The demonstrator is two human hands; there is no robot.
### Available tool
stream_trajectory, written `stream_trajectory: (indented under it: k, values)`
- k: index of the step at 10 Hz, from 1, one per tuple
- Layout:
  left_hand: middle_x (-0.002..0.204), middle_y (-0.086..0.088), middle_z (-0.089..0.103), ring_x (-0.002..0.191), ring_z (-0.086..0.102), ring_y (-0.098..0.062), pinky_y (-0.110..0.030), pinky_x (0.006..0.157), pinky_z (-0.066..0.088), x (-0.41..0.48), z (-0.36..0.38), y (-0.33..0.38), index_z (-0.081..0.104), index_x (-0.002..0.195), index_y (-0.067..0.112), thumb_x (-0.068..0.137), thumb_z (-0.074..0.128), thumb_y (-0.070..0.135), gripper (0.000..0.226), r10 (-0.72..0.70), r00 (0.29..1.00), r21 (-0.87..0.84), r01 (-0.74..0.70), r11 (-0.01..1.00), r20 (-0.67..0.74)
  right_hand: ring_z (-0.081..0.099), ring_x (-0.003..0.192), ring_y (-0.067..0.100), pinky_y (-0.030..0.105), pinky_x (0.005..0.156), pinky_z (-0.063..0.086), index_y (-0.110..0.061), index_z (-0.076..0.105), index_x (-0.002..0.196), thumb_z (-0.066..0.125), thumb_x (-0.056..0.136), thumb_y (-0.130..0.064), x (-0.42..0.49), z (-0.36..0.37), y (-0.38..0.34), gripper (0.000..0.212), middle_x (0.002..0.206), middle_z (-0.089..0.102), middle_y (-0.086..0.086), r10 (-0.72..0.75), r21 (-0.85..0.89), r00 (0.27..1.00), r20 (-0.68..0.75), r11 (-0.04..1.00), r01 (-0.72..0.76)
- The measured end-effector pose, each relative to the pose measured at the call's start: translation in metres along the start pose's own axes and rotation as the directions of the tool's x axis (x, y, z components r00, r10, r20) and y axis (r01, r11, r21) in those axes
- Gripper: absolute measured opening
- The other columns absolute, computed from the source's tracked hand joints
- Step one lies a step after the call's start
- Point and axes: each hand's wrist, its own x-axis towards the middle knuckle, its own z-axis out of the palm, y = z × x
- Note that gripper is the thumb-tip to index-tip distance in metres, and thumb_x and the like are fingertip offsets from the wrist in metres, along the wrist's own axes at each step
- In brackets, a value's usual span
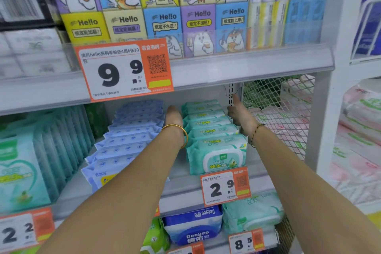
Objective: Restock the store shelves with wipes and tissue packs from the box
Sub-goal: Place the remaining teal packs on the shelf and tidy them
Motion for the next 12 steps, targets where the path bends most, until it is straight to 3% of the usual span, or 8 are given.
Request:
stream_trajectory:
  k: [2,3,4,5,7,8,10,12]
  values:
    - [0.071,0.011,0.035,0.050,0.041,0.006,-0.012,0.049,0.036,-0.032,-0.017,-0.007,0.032,0.065,0.026,0.101,0.027,0.021,0.036,0.155,0.987,0.032,-0.156,0.987,0.051,0.043,0.130,0.014,0.036,0.111,0.032,-0.016,0.033,0.145,0.022,0.092,-0.064,-0.042,-0.007,0.030,0.072,0.141,0.044,-0.006,-0.070,0.127,0.997,-0.030,0.989,0.073]
    - [0.055,0.005,0.054,0.031,0.050,-0.001,-0.010,0.035,0.038,-0.046,-0.020,-0.028,0.044,0.062,0.020,0.098,0.031,0.029,0.039,0.057,0.984,0.047,-0.066,0.997,0.167,0.059,0.079,-0.001,0.017,0.072,0.047,-0.027,0.058,0.105,0.024,0.096,-0.053,-0.057,0.000,0.035,0.043,0.085,0.060,-0.017,-0.075,0.124,0.995,-0.062,0.989,0.082]
    - [0.067,-0.005,0.058,0.059,0.054,-0.021,-0.022,0.054,0.046,-0.052,-0.016,-0.036,0.051,0.066,0.019,0.093,0.031,0.039,0.038,-0.031,0.981,-0.070,0.045,0.997,0.193,0.056,0.066,-0.002,0.014,0.062,0.045,-0.027,0.054,0.075,0.027,0.099,-0.046,-0.061,0.005,0.028,0.041,0.069,0.057,-0.017,-0.089,0.120,0.994,-0.067,0.988,0.097]
    - [0.088,-0.010,0.058,0.075,0.054,-0.027,-0.033,0.070,0.045,-0.051,-0.016,-0.037,0.055,0.074,0.019,0.091,0.033,0.040,0.035,-0.032,0.989,-0.089,0.045,0.995,0.141,0.058,0.074,0.004,0.020,0.066,0.047,-0.019,0.059,0.106,0.028,0.098,-0.049,-0.058,0.003,0.029,0.044,0.081,0.059,-0.010,-0.065,0.187,0.997,-0.051,0.980,0.073]
    - [0.078,-0.005,0.059,0.067,0.053,-0.023,-0.031,0.064,0.044,-0.054,-0.014,-0.039,0.055,0.070,0.019,0.093,0.030,0.038,0.039,-0.039,0.991,-0.092,0.051,0.994,0.129,0.062,0.068,0.003,0.021,0.060,0.047,-0.028,0.060,0.078,0.029,0.098,-0.050,-0.060,0.005,0.031,0.043,0.072,0.064,-0.013,-0.075,0.128,0.995,-0.070,0.988,0.083]
    - [0.076,-0.004,0.059,0.065,0.053,-0.022,-0.028,0.062,0.045,-0.060,-0.014,-0.038,0.053,0.069,0.020,0.094,0.028,0.038,0.040,-0.036,0.988,-0.084,0.049,0.995,0.150,0.060,0.074,0.005,0.022,0.063,0.048,-0.020,0.060,0.109,0.027,0.098,-0.052,-0.062,0.005,0.029,0.048,0.082,0.060,-0.010,-0.064,0.158,0.995,-0.077,0.985,0.075]
    - [0.051,0.002,0.064,0.041,0.058,-0.011,-0.014,0.043,0.046,-0.084,-0.010,-0.033,0.052,0.065,0.020,0.097,0.029,0.033,0.042,0.010,0.990,0.017,-0.013,1.000,0.138,0.059,0.110,0.022,0.039,0.105,0.043,-0.016,0.049,0.133,0.027,0.096,-0.055,-0.072,0.010,0.023,0.058,0.119,0.062,0.003,-0.032,0.104,0.992,-0.118,0.994,0.045]
    - [0.107,0.005,0.059,0.106,0.049,-0.018,-0.025,0.097,0.033,-0.122,-0.047,0.008,0.059,0.090,0.020,0.099,0.033,0.026,0.028,0.407,0.899,0.273,-0.437,0.857,0.162,0.037,0.136,0.020,0.027,0.111,0.025,-0.009,0.039,0.141,0.042,0.097,-0.025,-0.115,0.044,0.001,0.047,0.147,0.041,0.006,-0.597,-0.485,0.740,-0.309,0.768,0.417]
